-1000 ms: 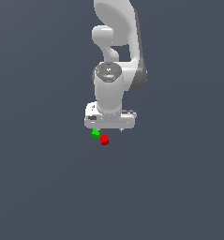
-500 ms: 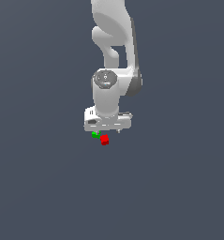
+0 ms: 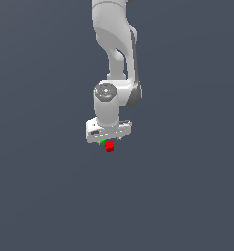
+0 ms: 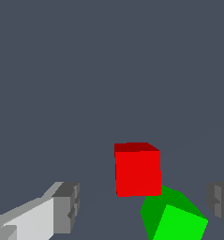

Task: Stack the red cube on top of the green cube.

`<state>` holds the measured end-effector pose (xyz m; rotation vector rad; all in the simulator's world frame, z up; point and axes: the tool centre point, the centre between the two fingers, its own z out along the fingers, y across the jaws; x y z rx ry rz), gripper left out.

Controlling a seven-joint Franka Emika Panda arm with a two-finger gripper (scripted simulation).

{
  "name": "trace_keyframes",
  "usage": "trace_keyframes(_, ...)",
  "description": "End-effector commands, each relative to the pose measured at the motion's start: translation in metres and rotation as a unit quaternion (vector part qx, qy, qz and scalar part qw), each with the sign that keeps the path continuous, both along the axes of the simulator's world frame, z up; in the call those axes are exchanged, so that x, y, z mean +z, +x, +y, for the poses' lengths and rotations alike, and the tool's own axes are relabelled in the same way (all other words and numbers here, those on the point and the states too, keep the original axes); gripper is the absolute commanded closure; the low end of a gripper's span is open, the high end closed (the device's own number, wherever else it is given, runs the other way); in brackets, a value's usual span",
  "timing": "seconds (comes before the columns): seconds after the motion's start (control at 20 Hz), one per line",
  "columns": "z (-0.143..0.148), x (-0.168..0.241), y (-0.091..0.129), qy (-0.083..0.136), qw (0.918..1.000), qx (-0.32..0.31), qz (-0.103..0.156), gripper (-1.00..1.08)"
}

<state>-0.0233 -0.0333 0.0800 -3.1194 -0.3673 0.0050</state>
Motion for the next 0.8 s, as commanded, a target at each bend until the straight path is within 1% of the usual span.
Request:
trace_keyframes(0.0,-0.002,-0.006,-0.001,0.0,0.9999,0.011,-0.001,-0.92)
trace_keyframes(0.55,-0.004,-0.012,-0.001,0.0,0.9999,0.017,-0.001,-0.92)
trace_keyframes(0.75,-0.004,-0.022,-0.001,0.0,0.9999,0.017,-0.001,-0.92)
